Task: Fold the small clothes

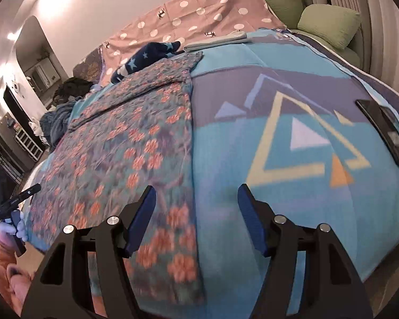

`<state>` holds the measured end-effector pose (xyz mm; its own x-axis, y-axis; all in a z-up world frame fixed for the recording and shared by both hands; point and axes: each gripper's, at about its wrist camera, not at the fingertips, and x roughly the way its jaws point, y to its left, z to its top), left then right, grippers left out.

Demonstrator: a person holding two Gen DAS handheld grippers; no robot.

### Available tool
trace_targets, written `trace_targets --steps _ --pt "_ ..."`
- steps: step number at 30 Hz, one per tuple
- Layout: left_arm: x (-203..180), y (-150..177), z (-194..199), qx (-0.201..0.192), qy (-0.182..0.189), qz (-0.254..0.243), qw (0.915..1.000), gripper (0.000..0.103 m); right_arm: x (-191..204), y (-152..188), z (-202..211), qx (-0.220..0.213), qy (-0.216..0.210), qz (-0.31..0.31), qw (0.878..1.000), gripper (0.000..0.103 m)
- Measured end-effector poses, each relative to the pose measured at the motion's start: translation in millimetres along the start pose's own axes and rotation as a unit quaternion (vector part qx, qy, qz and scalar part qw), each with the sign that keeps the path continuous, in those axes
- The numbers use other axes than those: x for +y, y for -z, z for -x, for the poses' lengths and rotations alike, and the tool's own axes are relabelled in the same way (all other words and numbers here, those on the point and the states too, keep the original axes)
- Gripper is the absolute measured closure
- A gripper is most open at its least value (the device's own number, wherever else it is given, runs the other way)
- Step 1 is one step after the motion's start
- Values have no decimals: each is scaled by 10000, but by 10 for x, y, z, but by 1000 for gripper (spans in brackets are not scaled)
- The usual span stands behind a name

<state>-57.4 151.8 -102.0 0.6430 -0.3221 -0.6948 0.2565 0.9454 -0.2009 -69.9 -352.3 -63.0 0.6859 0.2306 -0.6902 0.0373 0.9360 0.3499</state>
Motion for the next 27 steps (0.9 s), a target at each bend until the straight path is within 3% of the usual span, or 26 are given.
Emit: trace_targets --steps 6,13,16,18,19,20,21,22,24,27 --pt "28 282 232 59 444 197 9988 25 -82 282 206 59 -530 -208 9984 47" --pt "19 464 401 195 1230 503 9909 27 -134 389 246 252 -1140 -479 9920 47" --pt "-52 481 361 295 1351 454 9894 42 -80 351 180 348 -1491 -573 9865 47" --pt "-54 496 322 340 1547 705 9849 65 -4 348 122 420 -1512 -497 9864 47" --pt "-22 512 285 355 1723 970 9796 70 13 352 119 419 -1493 -486 9867 52" --pt "10 521 248 378 1860 1197 9745 86 20 345 117 406 -1499 -517 9865 59" --pt "37 518 231 387 1902 1361 9715 96 -2 330 115 421 -1590 -648 9842 81" --pt "59 502 227 362 1940 1474 9692 96 -36 314 104 473 -1727 -840 9802 96" --pt "74 418 343 22 2068 1543 9661 97 -93 269 144 416 -1887 -1130 9746 98" --pt "15 221 623 -527 2091 1336 9673 97 -96 116 381 -2 -1886 -1134 9755 99"
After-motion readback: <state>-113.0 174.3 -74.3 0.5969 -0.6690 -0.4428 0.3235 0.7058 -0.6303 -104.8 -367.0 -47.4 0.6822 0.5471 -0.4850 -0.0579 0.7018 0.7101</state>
